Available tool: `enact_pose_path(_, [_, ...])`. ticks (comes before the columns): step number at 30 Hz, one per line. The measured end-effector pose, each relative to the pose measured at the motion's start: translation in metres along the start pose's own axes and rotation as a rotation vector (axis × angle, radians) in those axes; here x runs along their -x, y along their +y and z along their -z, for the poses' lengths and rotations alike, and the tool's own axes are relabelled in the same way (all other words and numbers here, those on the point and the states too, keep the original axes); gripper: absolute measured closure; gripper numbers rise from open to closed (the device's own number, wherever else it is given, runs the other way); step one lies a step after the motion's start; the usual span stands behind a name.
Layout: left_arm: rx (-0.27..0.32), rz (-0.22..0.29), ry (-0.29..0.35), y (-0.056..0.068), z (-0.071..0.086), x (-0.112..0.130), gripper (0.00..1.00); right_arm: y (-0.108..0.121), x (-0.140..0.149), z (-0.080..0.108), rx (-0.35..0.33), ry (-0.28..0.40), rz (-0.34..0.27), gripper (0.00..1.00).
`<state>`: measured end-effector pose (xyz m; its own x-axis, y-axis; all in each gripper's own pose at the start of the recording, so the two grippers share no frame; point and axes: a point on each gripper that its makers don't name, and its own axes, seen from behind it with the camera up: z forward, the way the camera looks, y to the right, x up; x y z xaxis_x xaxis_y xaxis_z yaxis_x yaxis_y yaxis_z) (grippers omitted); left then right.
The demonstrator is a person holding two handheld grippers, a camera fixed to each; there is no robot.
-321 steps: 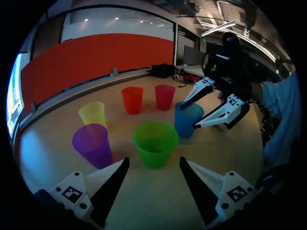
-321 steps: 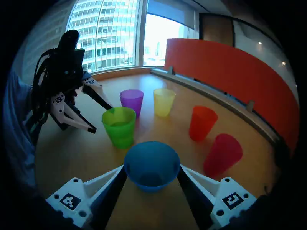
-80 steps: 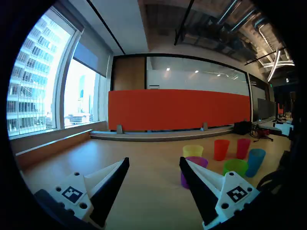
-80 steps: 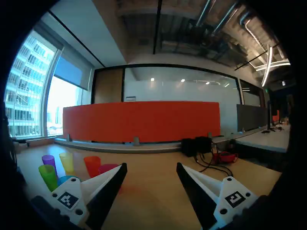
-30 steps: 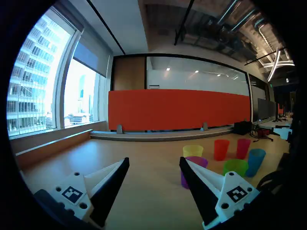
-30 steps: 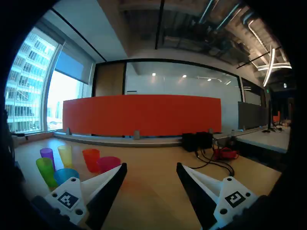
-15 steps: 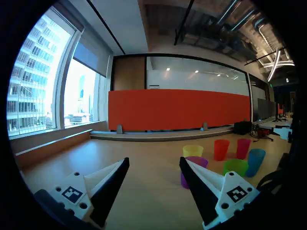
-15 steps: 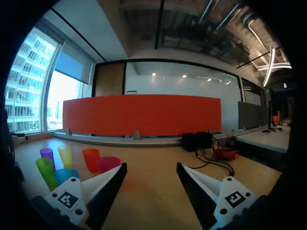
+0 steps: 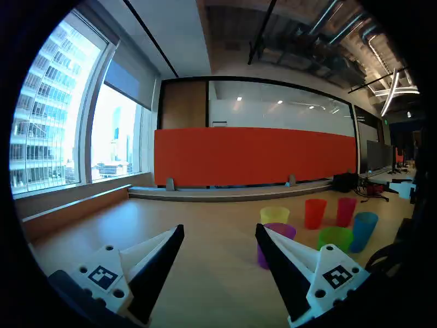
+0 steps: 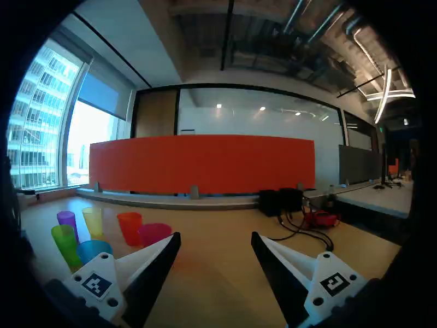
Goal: Pour water
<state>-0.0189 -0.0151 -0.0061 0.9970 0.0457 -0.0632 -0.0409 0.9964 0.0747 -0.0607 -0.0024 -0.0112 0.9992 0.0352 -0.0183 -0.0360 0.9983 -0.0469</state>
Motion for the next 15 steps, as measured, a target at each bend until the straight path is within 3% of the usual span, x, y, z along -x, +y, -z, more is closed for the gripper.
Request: enact_pose_path(15, [0.0,0.0,0.0,0.0001,-0.0003,0.0,0.02,0.0001,-0.0004,-0.0007,0.0,0.0,0.0,0.0])
